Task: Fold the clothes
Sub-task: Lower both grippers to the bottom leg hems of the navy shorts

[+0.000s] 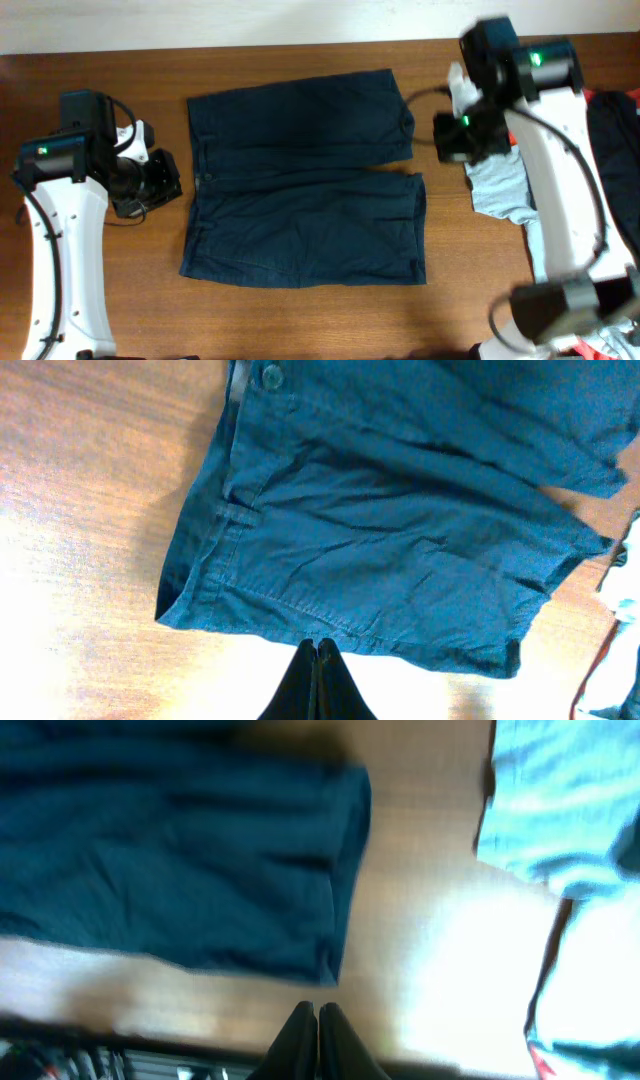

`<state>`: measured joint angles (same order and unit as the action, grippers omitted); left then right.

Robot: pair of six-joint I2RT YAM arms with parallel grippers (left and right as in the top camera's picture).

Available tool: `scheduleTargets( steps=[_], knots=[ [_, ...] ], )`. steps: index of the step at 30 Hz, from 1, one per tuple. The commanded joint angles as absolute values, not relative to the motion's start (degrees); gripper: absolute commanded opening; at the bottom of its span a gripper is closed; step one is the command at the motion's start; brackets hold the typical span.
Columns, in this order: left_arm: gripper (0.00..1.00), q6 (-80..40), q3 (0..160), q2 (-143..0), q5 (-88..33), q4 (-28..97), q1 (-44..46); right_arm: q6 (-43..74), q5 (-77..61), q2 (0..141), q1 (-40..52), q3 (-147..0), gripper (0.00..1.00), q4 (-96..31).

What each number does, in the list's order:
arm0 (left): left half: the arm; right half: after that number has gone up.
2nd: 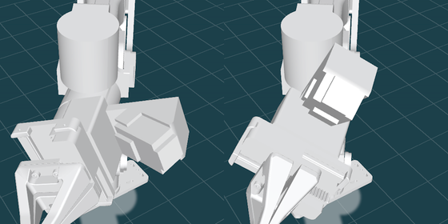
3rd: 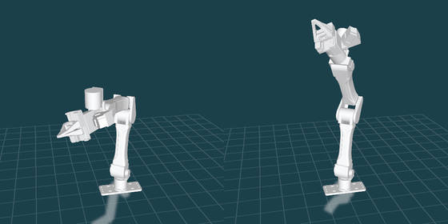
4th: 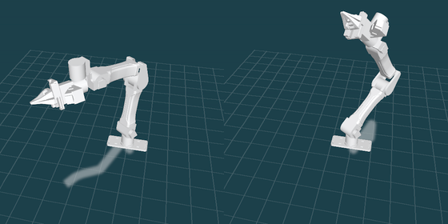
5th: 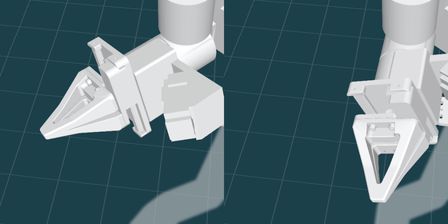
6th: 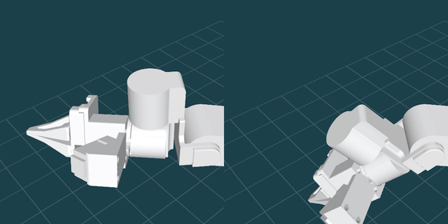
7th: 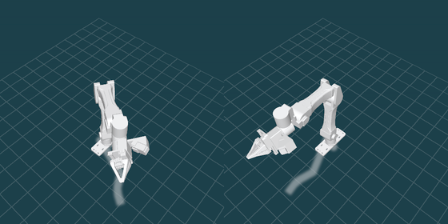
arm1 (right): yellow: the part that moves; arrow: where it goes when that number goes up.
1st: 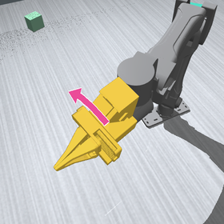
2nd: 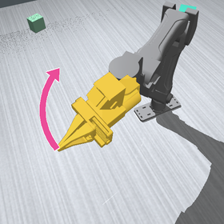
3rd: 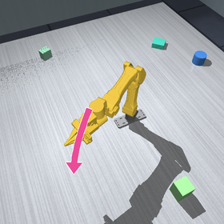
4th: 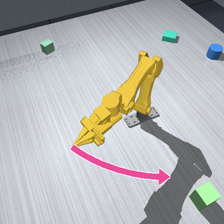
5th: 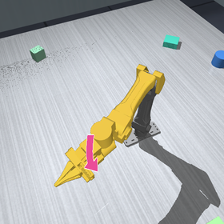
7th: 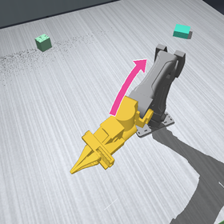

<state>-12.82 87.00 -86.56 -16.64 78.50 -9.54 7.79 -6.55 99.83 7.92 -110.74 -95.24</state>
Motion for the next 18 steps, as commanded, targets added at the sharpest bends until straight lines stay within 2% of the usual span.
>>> scheduleTargets(
  steps=[1,3,5,9,13,14,15,16,18],
  knots=[
    [0.01,-11.9,84.6,-85.8,-15.9,78.7,-9.5,10.9,-5.6,91.7,8.1,-99.3,0.09,-91.6],
    [0.01,-12.2,82.5,-85.8,-15.2,78.7,-9.5,13.2,-5.6,86.3,8.1,-91.2,0.13,-87.8],
    [0.05,-12.6,80.1,-85.8,-15.2,78.5,-9.5,15.7,-6.3,82.0,8.1,-84.1,0.22,-84.9],
    [0.14,-12.8,72.8,-85.8,-15.2,77.1,-9.5,16.2,-9.6,76.2,8.1,-70.1,0.64,-79.4],
    [0.19,-12.8,65.4,-85.8,-15.2,72.7,-9.5,16.2,-14.0,75.8,8.1,-60.7,0.67,-76.2],
    [0.40,-12.8,64.0,-85.8,-15.2,71.4,-9.5,16.2,-14.3,75.8,8.1,-58.8,0.67,-74.9],
    [0.54,-12.8,62.7,-85.8,-15.2,70.0,-9.5,16.2,-14.4,75.8,8.1,-57.1,0.67,-73.3],
    [0.63,-12.8,61.5,-85.8,-15.2,68.6,-9.5,16.2,-14.5,75.8,8.1,-55.6,0.67,-71.5],
    [0.65,-12.8,60.1,-85.8,-15.2,66.9,-9.5,16.6,-14.9,76.0,8.1,-53.1,0.67,-68.3]
  ],
)
